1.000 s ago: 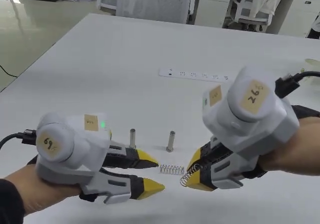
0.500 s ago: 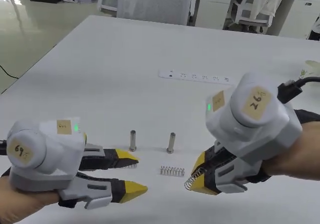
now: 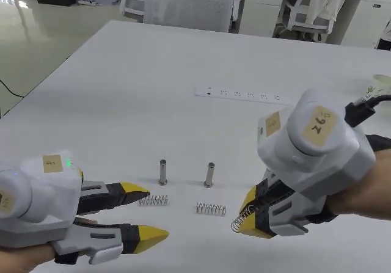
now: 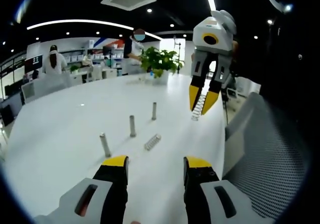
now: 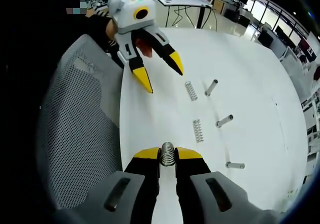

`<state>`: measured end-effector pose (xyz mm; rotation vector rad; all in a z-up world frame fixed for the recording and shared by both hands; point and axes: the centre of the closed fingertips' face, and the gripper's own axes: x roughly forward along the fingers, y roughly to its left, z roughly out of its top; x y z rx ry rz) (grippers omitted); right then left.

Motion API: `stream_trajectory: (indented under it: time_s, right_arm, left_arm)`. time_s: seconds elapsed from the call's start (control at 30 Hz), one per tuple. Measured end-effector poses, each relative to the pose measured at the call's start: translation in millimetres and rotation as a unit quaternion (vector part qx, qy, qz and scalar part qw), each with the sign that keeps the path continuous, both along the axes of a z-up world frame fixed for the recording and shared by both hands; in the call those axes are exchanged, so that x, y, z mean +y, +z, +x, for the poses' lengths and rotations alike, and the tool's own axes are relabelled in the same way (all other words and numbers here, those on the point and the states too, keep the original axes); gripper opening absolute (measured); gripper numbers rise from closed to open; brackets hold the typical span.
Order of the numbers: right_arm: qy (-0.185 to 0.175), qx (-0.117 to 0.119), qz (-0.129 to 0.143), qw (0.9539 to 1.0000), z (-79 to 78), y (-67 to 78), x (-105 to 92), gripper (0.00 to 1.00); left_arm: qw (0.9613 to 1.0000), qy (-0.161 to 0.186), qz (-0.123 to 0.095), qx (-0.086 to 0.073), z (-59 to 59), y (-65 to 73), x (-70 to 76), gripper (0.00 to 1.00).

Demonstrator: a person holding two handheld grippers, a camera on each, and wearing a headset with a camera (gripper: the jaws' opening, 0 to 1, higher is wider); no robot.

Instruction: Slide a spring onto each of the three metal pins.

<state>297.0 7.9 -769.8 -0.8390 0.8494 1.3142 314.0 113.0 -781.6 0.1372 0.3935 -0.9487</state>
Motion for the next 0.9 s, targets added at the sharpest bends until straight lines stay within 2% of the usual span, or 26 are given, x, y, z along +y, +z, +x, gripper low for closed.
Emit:
stream_trajectory:
  time_s: [0.2,0.57,0.9]
  right_arm:
    - [0.0,0.003,-0.004,1.0,-0.3,-2.8,-2.3,0.08]
    - [-0.001,0.003,-0.013,0.9999,4.7,-5.2,-7.5,0.08]
    - [-0.023,-0.008,-0.021,0.9995,24.1,5.5,-29.5,0.08]
  left_arm:
    - [0.9997,0.024,-0.01,0.001,-1.5,-0.6,8.8,0.42]
    - [0.9986,0.05,-0.02,0.002,2.3,-3.3,9.2,0.53]
    - [0.9984,0.053,-0.019,0.002,3.0,-2.9,8.3,0.57]
